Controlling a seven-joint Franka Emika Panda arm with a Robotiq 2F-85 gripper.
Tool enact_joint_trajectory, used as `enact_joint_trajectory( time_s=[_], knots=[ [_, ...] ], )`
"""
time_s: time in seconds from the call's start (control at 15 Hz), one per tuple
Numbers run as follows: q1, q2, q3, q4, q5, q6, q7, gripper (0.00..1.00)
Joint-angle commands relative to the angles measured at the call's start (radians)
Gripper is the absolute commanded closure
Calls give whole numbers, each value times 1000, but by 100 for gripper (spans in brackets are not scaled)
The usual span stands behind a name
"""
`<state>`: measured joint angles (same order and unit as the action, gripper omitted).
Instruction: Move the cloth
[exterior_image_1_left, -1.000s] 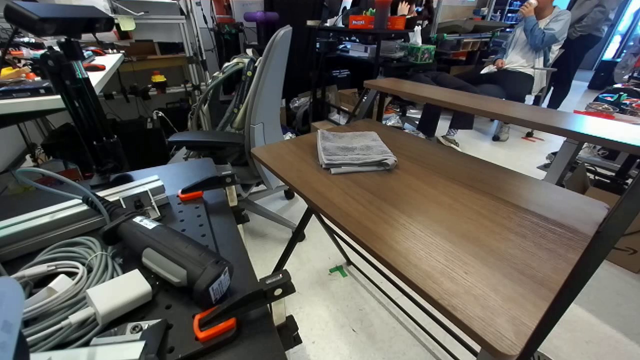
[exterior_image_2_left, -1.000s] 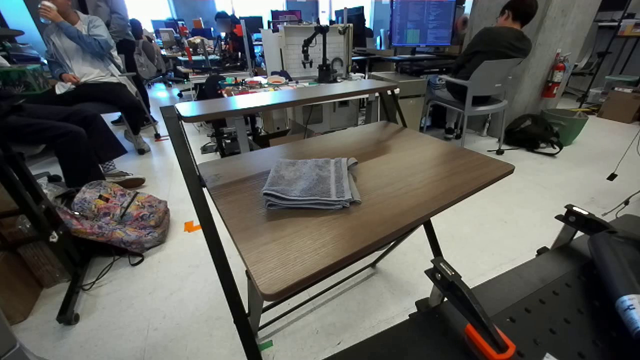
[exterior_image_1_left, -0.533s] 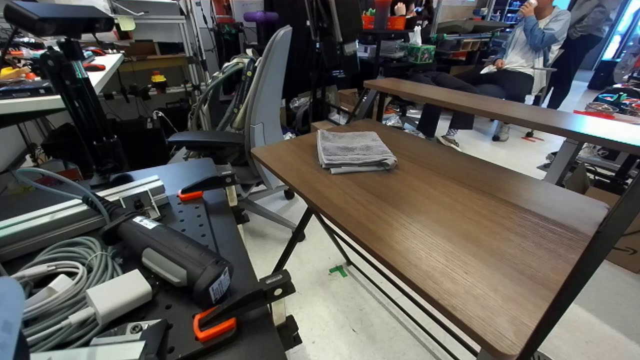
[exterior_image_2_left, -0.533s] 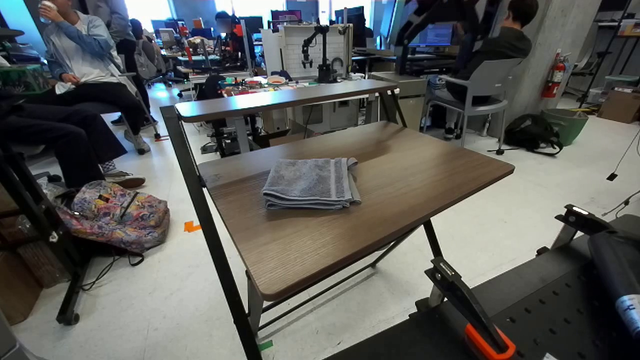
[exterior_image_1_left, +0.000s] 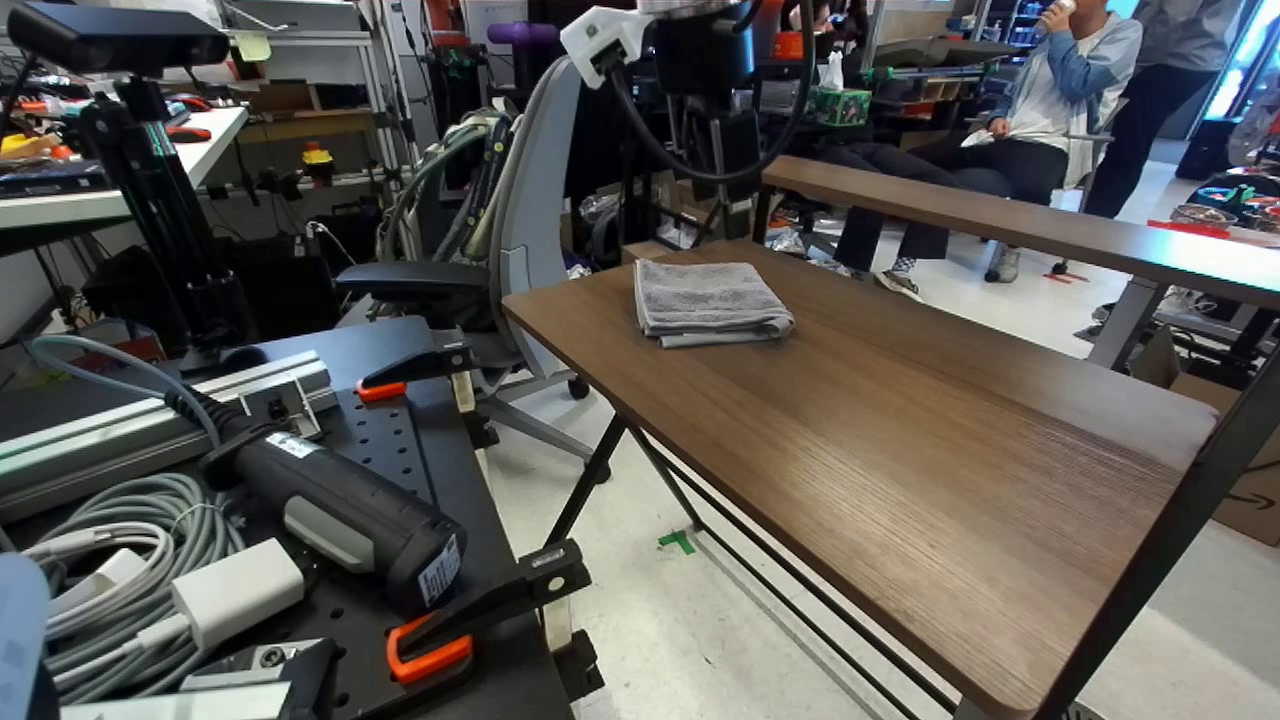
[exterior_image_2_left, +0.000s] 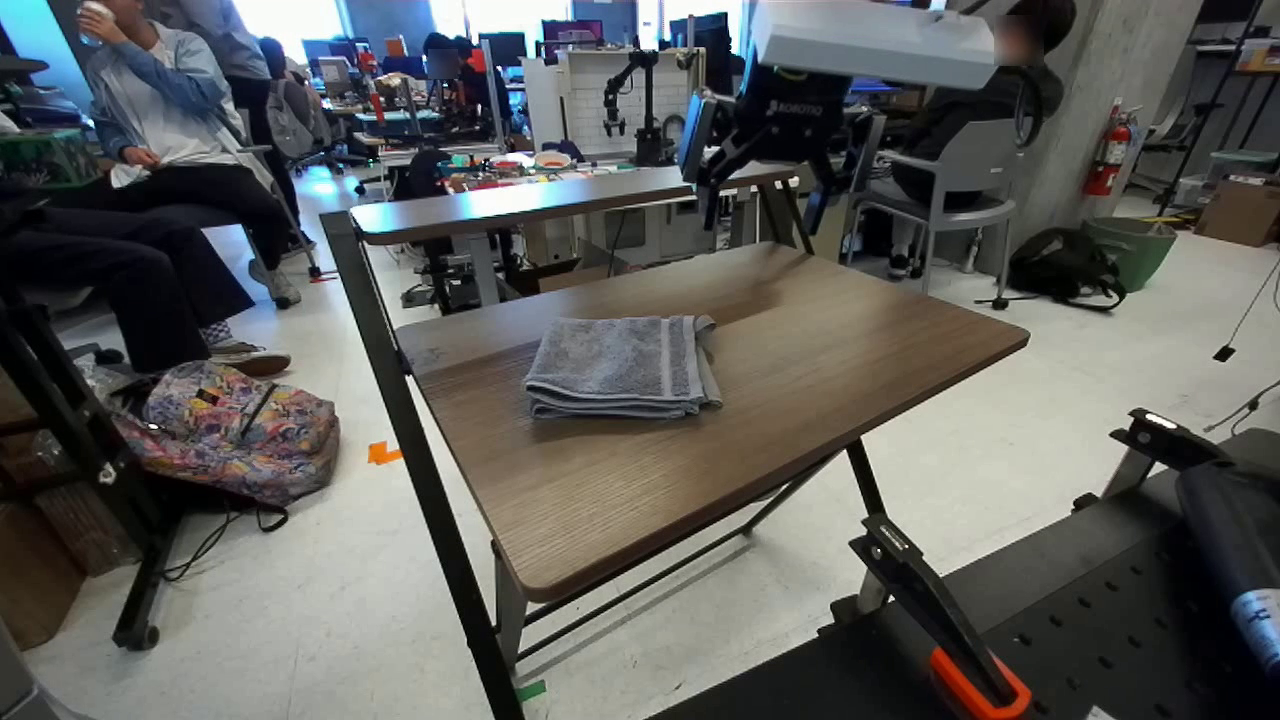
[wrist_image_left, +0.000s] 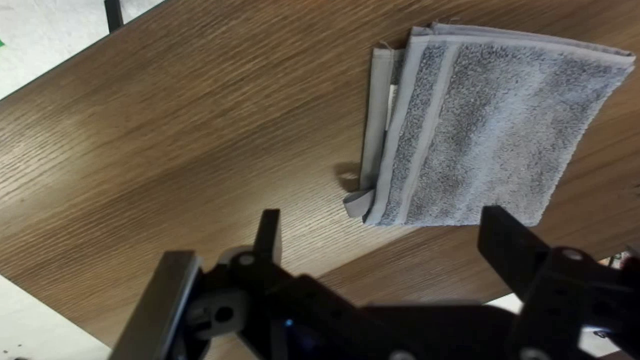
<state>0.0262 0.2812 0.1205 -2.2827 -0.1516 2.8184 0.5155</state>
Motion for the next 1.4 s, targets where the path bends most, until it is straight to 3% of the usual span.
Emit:
enact_joint_trajectory(
  time_s=[0.0,1.2,1.33],
  knots=[
    [60,0,-58,4,47,1,-36,0],
    [61,0,-59,8,47,1,-36,0],
    [111,7,-101,23,16,-27,19,0]
  ],
)
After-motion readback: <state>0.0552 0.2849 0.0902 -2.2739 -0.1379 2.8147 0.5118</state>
